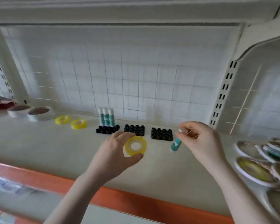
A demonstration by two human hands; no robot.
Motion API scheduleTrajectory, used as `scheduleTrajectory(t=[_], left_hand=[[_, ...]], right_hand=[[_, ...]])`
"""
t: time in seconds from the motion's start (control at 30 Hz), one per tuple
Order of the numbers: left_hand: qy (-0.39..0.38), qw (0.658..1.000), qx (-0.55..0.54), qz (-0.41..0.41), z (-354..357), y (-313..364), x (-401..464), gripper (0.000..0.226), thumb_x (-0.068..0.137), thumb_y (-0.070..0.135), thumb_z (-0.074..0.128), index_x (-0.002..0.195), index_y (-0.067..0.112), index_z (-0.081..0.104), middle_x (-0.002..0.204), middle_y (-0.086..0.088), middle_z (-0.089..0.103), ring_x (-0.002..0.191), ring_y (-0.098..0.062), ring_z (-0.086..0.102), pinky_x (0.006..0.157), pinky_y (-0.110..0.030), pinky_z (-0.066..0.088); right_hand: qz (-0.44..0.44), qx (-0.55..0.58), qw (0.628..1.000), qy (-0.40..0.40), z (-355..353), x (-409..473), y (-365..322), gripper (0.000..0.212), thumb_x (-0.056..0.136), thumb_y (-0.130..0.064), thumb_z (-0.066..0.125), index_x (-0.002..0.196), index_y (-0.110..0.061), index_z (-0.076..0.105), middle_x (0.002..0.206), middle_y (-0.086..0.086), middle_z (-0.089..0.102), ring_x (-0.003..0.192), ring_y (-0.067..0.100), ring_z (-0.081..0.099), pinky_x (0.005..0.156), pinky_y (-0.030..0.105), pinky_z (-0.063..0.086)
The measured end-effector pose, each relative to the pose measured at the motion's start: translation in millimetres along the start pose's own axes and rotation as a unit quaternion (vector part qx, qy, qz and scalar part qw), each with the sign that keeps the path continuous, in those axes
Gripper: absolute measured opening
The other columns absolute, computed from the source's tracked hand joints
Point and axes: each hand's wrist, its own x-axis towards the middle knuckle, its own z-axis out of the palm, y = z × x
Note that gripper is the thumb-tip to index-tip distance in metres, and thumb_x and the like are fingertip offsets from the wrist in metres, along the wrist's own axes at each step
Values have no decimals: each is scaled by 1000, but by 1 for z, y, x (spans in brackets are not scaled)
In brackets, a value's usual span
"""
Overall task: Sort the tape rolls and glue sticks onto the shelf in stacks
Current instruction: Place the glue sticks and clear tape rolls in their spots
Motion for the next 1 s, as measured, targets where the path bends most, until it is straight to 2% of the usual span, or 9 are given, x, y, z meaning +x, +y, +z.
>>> scheduleTrajectory(t=[0.1,0.2,0.3,0.37,0.43,0.6,0.83,0.93,1.0], left_hand=[[3,1000,1,-9,-29,-55,6,61,70,47,73,124,30,52,108,18,45,85,-5,44,78,-20,38],[0,1000,-5,-19,-53,-101,13,58,69,45,75,121,29,53,105,17,46,82,-5,42,74,-18,35],[-10,1000,-2,-23,-67,-135,18,58,68,45,75,119,29,53,104,18,45,82,-3,43,72,-16,31],[-16,999,-5,-27,-71,-152,21,60,68,46,75,121,28,53,105,18,44,82,-3,43,72,-16,30],[-18,999,-6,-28,-72,-163,23,62,68,46,75,122,27,53,106,18,44,85,-5,45,73,-16,31],[-26,999,-3,-39,-70,-181,29,65,68,50,74,124,24,53,114,11,50,98,-12,53,76,-16,33],[-46,997,7,-65,-64,-193,31,88,51,74,40,124,26,52,112,13,48,101,-9,51,75,-15,31],[-54,996,8,-72,-60,-194,32,83,54,71,45,124,27,51,111,15,47,101,-8,51,75,-14,30],[-59,996,11,-72,-59,-196,32,85,52,73,42,124,29,50,111,15,46,102,-9,51,76,-15,31]], right_hand=[[15,-9,1000,-7,52,13,-25,19,73,-10,75,68,-23,62,72,-10,64,67,5,57,61,11,40],[33,-17,999,-12,97,27,-47,10,73,-9,74,73,-16,67,72,-7,65,64,9,58,66,25,46],[45,-24,999,-13,129,41,-66,6,74,-10,73,77,-13,68,72,-12,65,66,9,59,63,19,45],[54,-24,998,-18,146,51,-75,6,76,-11,72,79,-15,69,75,-15,65,66,8,60,67,23,49],[61,-29,997,-21,159,59,-81,7,76,-11,71,81,-16,68,76,-14,65,67,10,62,70,26,50],[53,-53,997,-27,188,74,-85,11,77,-11,70,85,-17,69,76,-10,63,70,12,61,70,23,47],[47,-93,994,-41,204,87,-78,17,78,-14,70,95,-15,70,84,-4,65,76,15,60,77,28,48],[54,-107,991,-53,204,92,-70,16,80,-14,69,95,-14,70,86,-1,66,77,17,60,78,31,49],[56,-110,990,-61,205,95,-65,16,80,-14,69,96,-14,70,86,-1,65,78,17,60,78,31,49]])
